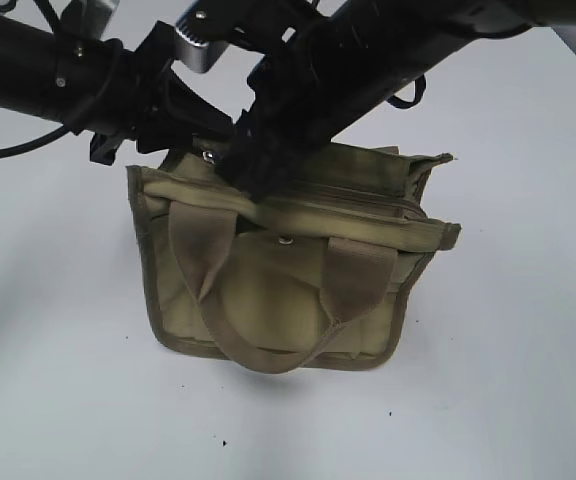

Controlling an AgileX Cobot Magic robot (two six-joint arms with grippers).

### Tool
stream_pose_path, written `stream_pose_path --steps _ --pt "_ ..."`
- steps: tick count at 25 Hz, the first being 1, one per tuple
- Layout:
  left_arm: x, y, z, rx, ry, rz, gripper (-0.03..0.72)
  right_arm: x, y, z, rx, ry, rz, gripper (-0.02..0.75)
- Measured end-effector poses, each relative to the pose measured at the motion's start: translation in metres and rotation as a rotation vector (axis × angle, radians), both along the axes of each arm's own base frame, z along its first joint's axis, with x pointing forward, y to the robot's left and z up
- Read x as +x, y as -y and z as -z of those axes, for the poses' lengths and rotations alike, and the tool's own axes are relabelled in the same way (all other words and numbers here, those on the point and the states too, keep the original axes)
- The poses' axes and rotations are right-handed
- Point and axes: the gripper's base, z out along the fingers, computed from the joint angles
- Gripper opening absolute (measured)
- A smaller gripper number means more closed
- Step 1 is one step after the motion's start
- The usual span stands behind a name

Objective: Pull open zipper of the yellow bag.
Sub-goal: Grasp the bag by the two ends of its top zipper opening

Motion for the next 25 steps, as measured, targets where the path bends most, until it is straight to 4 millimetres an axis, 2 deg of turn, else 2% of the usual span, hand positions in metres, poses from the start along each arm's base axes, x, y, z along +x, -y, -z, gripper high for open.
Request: stream_pose_path --steps 5,8,11,13,19,25 --pt "0.0 0.001 -0.001 -0.01 -0.005 0.004 0.026 0.003 -0.002 0.009 -0.018 -0.014 -0.003 0.272" --pt "0.001 0.001 -0.004 -0.006 0.008 0.015 0.026 0.004 -0.002 0.01 -0.024 -0.012 -0.006 0.183" --pt "0.002 0.002 -0.007 -0.005 0.019 0.027 0.025 0.002 -0.002 0.01 -0.035 -0.029 -0.016 0.039" --pt "0.003 0.003 -0.008 -0.005 0.021 0.039 0.025 0.001 -0.002 0.011 -0.042 -0.044 -0.024 0.002" --pt "0.001 0.003 -0.008 -0.007 0.013 0.056 0.025 -0.004 0.003 0.007 -0.077 -0.076 -0.02 0.002" --pt "0.001 0.005 -0.011 -0.023 0.012 0.067 0.025 -0.019 0.028 -0.007 -0.245 -0.173 0.096 0.002"
